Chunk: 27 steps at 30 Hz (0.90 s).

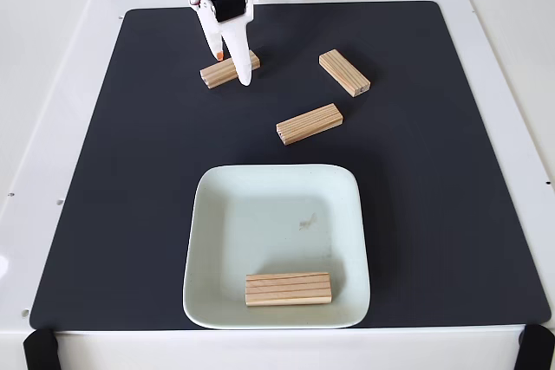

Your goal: Pick up the wooden block and place them on the plate.

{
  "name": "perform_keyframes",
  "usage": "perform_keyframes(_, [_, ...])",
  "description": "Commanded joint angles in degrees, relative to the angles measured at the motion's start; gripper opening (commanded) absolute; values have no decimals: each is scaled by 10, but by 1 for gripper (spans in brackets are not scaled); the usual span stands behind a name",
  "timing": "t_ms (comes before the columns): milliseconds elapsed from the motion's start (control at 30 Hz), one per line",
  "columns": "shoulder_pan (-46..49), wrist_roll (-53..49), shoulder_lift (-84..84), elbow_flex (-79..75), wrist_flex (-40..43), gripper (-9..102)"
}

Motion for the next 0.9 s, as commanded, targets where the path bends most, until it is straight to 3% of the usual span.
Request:
perform_keyframes(0, [-6,-3,-6,-16,-6,21])
perform_keyframes(133, [-7,-4,-7,-15,-6,-1])
perform_keyframes(667, [-9,1,18,-44,4,0])
perform_keyframes(867, [-89,156,109,-135,9,0])
